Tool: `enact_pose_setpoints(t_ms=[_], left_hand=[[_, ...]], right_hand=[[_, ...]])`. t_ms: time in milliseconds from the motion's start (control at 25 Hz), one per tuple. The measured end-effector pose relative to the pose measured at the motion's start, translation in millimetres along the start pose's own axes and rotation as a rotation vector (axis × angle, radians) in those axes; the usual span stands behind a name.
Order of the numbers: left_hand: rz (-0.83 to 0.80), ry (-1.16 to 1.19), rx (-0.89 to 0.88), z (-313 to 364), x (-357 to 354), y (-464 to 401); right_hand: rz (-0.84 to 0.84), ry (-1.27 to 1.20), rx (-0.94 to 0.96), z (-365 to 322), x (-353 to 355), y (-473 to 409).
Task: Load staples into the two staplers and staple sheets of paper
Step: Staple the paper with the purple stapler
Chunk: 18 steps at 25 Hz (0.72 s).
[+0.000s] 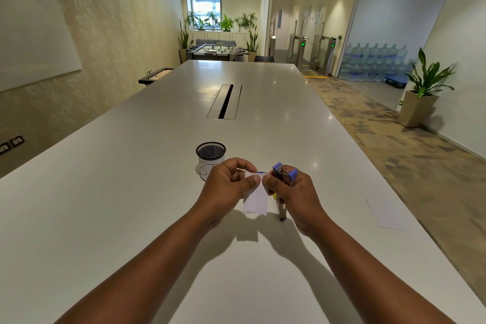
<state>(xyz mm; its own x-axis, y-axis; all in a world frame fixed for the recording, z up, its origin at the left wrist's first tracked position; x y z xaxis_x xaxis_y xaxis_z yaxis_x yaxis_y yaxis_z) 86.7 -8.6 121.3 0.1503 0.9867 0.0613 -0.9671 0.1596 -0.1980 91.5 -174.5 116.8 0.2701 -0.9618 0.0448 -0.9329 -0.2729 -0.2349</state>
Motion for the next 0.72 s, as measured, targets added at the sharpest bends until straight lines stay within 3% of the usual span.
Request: enact_pose_setpoints(t_ms=[240,400,560,720], left_hand=[[0.130,0.188,0.110,-14.8,1.9,0.8],[0.248,0.239,0.057,-9.9,20.7,1.0],[0.123,0.089,0.063,-8.7,5.1,0.8],[0.130,0.018,0.102,-18.0,-4.4,-0.5]], right_hand=[[0.055,0.074,0.041,-1.5,-0.4,-1.0],[0.107,0.029,0.018,3.3,10.7,1.5],[0.113,0.071,0.027,5.1,14.8,0.6],[0.103,0.065,0.030,7.2,5.3,1.0]])
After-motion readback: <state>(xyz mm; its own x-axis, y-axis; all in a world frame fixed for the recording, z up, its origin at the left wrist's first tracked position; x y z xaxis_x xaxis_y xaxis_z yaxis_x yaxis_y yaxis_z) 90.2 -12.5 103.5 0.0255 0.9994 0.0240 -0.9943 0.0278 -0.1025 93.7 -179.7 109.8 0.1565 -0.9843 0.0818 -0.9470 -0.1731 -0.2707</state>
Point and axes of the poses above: each hand's wrist, its own y-axis away from the middle knuckle, its own x-axis out of the back of the hand, z = x × y, the point moved 8 cm from there along -y, towards the middle knuckle, and after that the axes turned 7 degrees about -z, right-handed, at the moved point
